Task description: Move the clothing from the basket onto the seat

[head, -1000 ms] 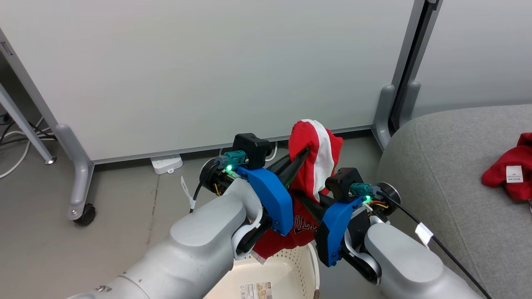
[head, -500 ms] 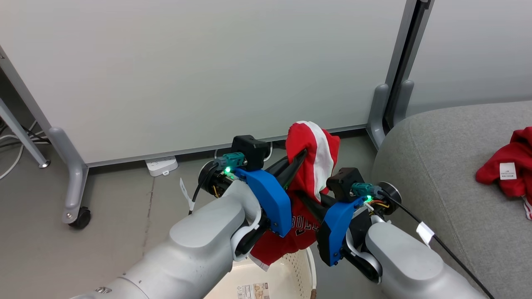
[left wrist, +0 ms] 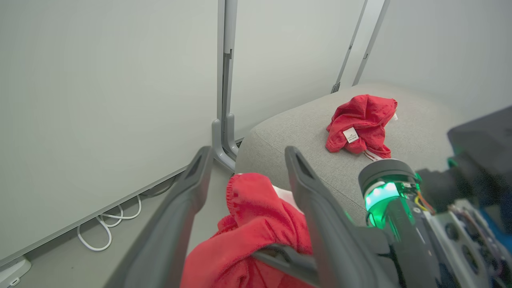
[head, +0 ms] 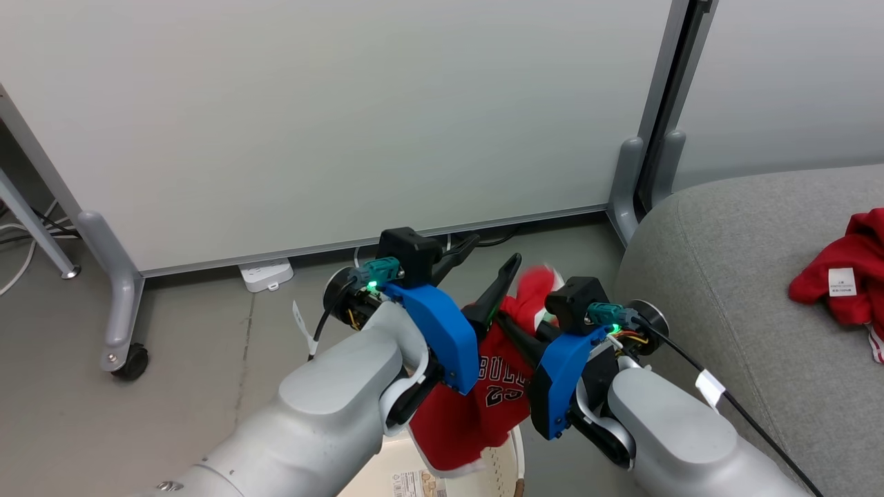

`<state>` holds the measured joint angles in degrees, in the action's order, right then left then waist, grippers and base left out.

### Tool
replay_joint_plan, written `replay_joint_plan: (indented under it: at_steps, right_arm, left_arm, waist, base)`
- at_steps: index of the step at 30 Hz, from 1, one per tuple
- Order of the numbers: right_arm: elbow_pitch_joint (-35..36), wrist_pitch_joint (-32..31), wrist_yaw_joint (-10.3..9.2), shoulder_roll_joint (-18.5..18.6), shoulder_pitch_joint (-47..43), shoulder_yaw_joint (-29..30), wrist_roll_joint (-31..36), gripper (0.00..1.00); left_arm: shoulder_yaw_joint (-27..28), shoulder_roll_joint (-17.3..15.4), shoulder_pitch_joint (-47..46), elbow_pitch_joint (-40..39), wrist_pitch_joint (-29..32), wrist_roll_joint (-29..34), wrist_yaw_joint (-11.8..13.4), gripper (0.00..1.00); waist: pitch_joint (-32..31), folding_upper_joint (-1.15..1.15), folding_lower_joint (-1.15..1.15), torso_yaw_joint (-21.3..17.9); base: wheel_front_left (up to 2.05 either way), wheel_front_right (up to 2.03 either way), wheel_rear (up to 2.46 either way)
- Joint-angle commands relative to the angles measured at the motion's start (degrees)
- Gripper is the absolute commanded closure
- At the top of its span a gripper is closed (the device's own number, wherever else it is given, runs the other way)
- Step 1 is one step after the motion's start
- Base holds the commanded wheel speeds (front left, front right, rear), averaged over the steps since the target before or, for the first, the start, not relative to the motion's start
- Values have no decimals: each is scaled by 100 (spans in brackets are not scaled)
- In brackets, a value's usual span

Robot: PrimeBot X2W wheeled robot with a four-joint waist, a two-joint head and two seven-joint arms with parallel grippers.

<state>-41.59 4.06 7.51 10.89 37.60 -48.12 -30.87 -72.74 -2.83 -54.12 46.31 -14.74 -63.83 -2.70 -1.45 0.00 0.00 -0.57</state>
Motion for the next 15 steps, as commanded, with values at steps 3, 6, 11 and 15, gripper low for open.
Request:
replay_joint_plan:
  at_steps: [3, 6, 11, 15]
  right_arm:
    - [42, 51, -4, 31, 107, 1, -36, 100]
    - [78, 54, -4, 95, 120, 27, -44, 100]
    - [105, 45, -4, 190, 118, 132, 33, 100]
    - [130, 30, -4, 214, 58, 207, 78, 100]
  left_arm:
    - [354, -81, 173, -131, -57, 293, -43, 0]
    - [888, -271, 588, -566, -43, 765, -20, 0]
    - [1791, -530, 1416, -1464, -45, 1667, 64, 0]
    - [2419, -723, 2195, -2074, -47, 2299, 104, 0]
  waist:
    - [34, 0, 0, -2]
    - [73, 0, 0, 18]
    - [109, 0, 0, 54]
    - [116, 0, 0, 58]
  base:
    - [0, 0, 0]
    - [0, 0, 0]
    - [0, 0, 0]
    - [0, 0, 0]
